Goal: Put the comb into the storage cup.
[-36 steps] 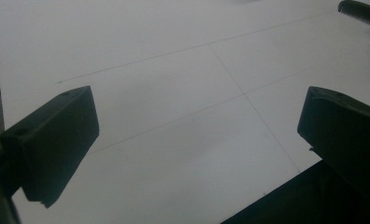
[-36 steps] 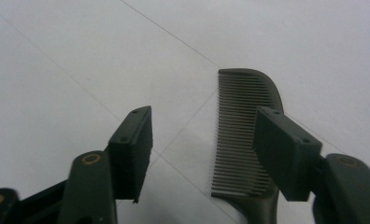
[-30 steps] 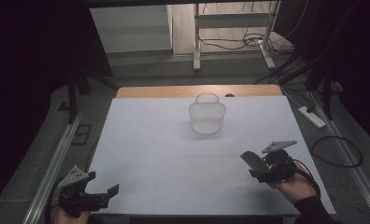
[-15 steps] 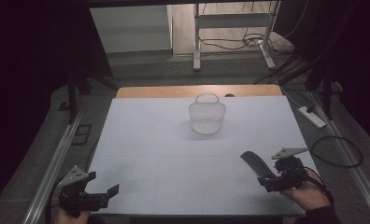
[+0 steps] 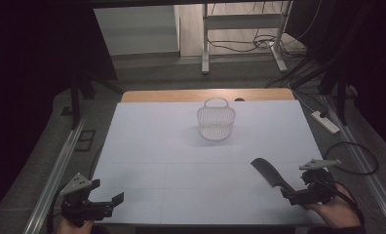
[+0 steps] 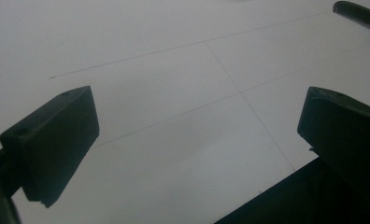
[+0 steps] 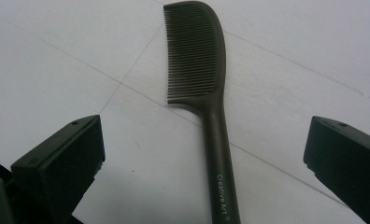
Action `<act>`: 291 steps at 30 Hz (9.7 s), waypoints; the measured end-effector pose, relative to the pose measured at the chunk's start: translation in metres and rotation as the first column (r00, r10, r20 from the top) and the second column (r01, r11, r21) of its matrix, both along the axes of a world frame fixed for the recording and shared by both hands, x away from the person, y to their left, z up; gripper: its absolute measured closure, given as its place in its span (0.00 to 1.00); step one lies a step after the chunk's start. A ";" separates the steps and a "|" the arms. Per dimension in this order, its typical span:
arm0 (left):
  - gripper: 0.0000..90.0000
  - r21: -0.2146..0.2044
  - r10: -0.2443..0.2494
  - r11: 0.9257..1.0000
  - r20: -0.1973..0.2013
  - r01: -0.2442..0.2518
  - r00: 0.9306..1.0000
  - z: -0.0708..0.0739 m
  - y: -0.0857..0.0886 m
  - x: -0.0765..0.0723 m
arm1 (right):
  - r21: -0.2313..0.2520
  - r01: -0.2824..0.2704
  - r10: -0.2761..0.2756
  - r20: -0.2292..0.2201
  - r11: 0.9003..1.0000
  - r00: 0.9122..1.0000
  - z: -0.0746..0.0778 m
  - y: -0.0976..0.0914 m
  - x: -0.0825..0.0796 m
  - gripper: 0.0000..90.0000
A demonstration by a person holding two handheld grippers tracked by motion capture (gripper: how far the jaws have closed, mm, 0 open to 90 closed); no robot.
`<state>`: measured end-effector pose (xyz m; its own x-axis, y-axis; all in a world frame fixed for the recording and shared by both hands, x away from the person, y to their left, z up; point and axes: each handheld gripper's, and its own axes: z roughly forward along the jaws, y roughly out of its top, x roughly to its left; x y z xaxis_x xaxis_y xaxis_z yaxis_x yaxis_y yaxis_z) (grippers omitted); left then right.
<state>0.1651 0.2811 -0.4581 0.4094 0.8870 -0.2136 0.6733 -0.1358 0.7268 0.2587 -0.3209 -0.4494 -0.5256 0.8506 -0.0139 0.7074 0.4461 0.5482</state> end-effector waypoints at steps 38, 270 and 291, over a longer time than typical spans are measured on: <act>0.00 -0.008 -0.002 1.000 -0.004 0.001 1.000 0.000 0.001 0.000 | -0.139 -0.060 0.037 -0.162 0.988 0.986 -0.049 0.002 0.034 0.27; 0.93 -0.570 -0.602 0.700 -0.148 0.430 0.785 0.040 -0.153 0.134 | -0.112 -0.568 0.556 0.424 0.815 0.715 0.006 0.151 -0.042 0.57; 0.93 -0.518 -0.578 0.727 -0.106 0.451 0.809 0.049 -0.142 0.139 | -0.003 -0.554 0.521 0.344 0.833 0.781 0.008 0.137 -0.032 0.32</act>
